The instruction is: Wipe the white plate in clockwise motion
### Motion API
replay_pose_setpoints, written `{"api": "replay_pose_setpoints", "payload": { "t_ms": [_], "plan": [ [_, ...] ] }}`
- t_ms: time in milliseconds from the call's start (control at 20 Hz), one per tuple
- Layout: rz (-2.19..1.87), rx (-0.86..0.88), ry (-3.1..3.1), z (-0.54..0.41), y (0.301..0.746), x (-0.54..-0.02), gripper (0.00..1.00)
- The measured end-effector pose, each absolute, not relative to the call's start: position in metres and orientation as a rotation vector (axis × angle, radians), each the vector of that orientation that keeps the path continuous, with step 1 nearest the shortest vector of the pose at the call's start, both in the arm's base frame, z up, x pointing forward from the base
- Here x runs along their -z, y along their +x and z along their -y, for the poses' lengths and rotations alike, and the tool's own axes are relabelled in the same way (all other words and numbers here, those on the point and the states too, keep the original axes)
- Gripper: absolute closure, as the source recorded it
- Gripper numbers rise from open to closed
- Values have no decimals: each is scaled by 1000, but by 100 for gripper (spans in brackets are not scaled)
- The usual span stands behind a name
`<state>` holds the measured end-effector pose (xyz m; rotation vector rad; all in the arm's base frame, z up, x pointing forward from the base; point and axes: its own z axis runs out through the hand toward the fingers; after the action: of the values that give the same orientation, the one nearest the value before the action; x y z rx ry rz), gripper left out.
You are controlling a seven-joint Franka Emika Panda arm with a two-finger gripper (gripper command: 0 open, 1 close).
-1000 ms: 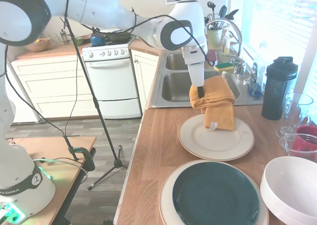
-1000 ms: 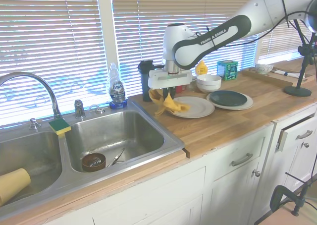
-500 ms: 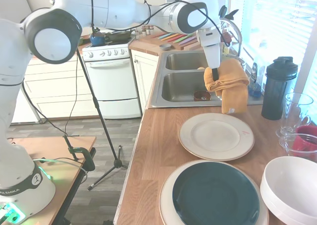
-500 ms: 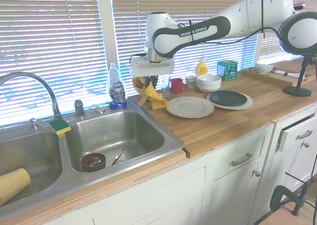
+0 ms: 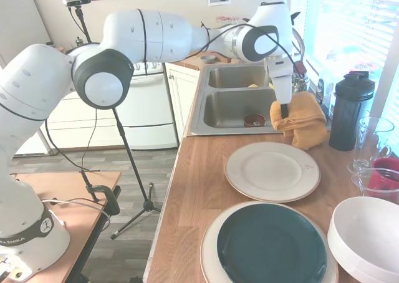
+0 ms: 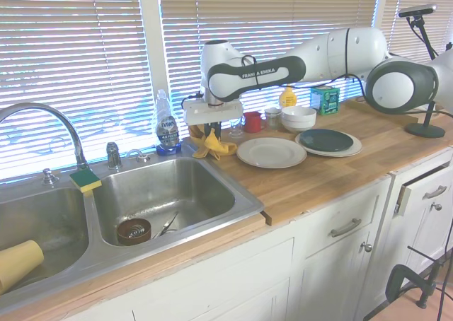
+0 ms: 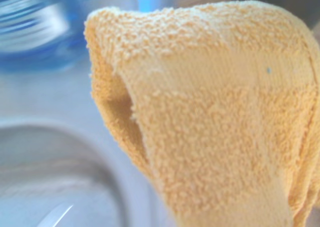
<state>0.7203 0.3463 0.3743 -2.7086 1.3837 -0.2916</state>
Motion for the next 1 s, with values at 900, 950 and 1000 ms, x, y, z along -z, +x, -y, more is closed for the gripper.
{"api": "replay_pose_setpoints", "payload": {
  "t_ms": [900,950,1000],
  "plan": [
    [-1355,278,-2739,-335,726,-346,0],
    [-1353,280,-2739,-335,725,-347,0],
    [-1350,283,-2738,-335,725,-350,0]
  ]
}}
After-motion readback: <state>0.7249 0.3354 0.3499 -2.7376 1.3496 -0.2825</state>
